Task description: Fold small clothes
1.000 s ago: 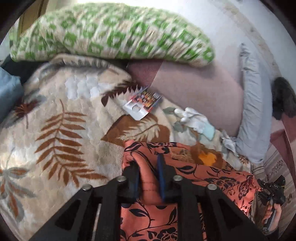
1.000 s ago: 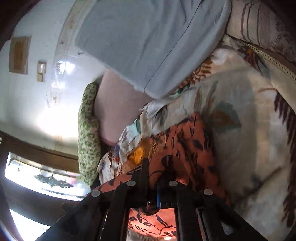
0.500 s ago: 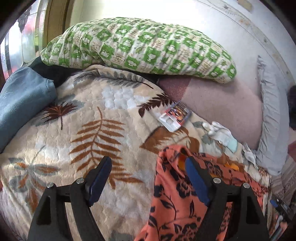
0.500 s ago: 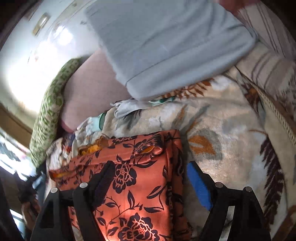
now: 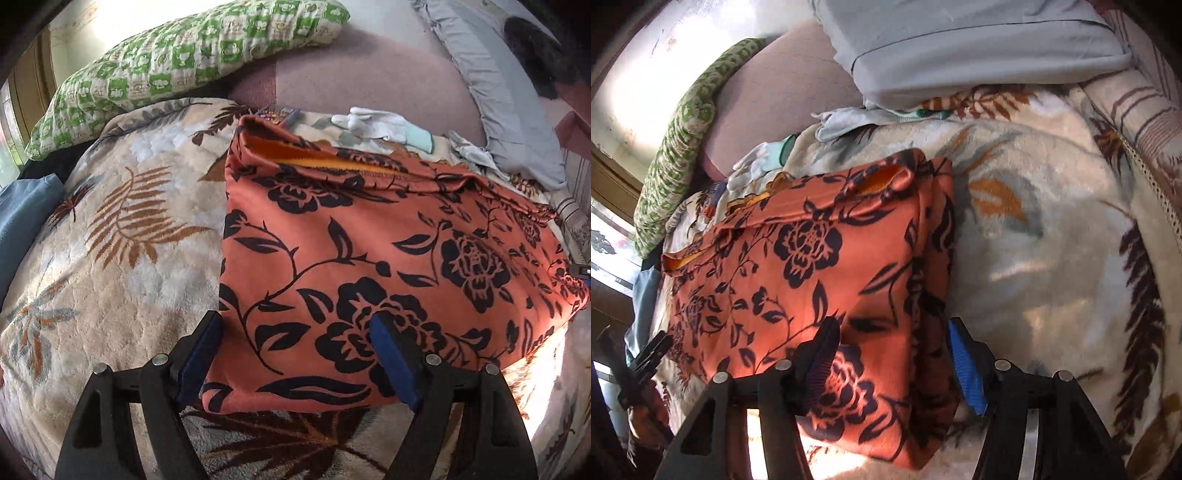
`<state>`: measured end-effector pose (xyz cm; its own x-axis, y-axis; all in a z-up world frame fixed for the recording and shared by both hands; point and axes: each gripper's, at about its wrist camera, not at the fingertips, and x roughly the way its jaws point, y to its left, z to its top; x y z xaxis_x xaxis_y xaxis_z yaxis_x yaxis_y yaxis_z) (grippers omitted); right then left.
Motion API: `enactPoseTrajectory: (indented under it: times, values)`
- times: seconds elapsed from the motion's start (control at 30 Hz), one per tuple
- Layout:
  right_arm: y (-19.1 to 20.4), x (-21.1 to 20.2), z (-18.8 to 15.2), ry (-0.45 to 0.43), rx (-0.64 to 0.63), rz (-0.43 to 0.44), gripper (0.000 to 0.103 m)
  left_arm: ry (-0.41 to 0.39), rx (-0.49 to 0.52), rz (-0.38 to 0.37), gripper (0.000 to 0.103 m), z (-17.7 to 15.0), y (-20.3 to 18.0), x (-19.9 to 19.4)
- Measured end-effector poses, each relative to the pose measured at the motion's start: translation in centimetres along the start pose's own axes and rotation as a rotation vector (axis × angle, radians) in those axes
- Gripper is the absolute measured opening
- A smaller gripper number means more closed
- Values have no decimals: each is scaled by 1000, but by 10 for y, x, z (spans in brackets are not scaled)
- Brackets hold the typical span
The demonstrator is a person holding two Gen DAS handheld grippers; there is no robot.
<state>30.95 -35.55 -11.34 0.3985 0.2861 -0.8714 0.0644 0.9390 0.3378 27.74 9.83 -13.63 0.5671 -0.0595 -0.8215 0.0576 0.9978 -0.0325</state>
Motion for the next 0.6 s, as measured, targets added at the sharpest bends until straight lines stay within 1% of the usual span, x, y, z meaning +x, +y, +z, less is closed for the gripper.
enactPoseTrajectory:
  times: [0.07,0.1,0.13,0.17,0.2,0.27,0.37,0.4,0.43,0.47,0.5,0.53,0.57,0.6]
  values:
    - [7,-3,-13,21,-12,29,62,18,-10,-2,84,0,3,6]
    - [10,-1,-18,47,-30,32,47,33,-23,-10,84,1,4,8]
    - [14,4,-22,75,-51,13,33,42,-39,-16,84,2,6,9]
    - [16,7,-23,98,-63,-11,12,50,-47,-15,84,3,6,7]
    - [18,9,-23,114,-64,-9,7,53,-51,-6,84,4,7,4]
    - [24,-2,-24,95,-77,-12,6,21,-53,14,84,7,8,-12]
    - [24,-29,-28,64,-55,-4,6,-54,-65,2,84,10,11,-38]
    - [17,-30,-32,66,-36,-12,6,-68,-68,-2,84,12,10,-42]
    - [7,-23,-37,96,-19,-37,6,-71,-69,-9,84,15,7,-42]
    - [-2,-7,-41,154,-3,-57,7,-65,-63,-22,84,18,3,-40]
    - [-11,8,-45,195,22,-42,10,-55,-47,-29,84,22,-2,-36]
    - [-14,7,-46,161,37,-17,10,-51,-26,-20,84,24,-8,-31]
    - [-14,1,-43,135,43,-7,14,-32,4,6,86,24,-14,-21]
    - [-11,-8,-40,107,42,-10,25,32,44,49,87,23,-19,-2]
